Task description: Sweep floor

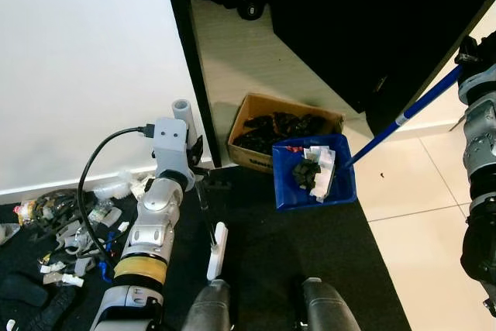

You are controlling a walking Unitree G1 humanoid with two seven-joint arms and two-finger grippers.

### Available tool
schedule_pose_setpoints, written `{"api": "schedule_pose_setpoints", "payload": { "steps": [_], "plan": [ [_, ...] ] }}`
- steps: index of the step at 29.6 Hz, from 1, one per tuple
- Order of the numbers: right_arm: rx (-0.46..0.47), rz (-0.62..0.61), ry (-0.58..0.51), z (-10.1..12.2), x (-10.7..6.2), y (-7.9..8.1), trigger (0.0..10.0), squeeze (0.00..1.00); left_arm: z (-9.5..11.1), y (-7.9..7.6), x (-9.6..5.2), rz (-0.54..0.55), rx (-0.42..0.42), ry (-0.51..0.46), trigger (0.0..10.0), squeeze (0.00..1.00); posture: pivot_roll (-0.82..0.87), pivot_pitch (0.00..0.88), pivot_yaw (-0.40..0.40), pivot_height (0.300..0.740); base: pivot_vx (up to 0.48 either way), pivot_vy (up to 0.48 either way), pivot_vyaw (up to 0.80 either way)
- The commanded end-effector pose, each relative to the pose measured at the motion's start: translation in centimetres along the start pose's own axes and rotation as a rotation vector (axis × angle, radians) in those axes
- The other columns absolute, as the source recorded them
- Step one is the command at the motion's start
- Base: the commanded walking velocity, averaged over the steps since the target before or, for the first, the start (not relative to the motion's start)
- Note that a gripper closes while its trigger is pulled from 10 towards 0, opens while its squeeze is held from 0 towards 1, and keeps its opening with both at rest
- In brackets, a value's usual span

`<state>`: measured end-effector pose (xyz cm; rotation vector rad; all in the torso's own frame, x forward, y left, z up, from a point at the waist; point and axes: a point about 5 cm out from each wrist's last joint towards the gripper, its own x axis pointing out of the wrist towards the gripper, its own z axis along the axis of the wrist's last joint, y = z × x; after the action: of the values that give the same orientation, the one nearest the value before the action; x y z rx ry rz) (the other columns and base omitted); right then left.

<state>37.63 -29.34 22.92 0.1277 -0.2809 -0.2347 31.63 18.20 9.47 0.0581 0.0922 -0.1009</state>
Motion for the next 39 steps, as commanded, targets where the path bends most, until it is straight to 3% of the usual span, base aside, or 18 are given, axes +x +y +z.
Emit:
{"api": "schedule_pose_setpoints", "payload": {
  "steps": [1, 39],
  "plan": [
    [0.027, -0.011, -0.066, 1.46, 0.35, -0.1, 10.0, 0.0, 0.06, -0.45, -0.12, -0.009, -0.016, -0.013, 10.0, 0.0, -0.01, 0.099, -0.01, 0.74, 0.382, 0.0, 0.0],
    [0.04, -0.005, -0.057, 0.95, 0.21, 0.22, 10.0, 0.0, 0.25, -0.43, -0.13, -0.011, -0.02, -0.021, 10.0, 0.0, -0.01, 0.091, -0.006, 0.74, 0.376, 0.0, 0.0]
  ]
}}
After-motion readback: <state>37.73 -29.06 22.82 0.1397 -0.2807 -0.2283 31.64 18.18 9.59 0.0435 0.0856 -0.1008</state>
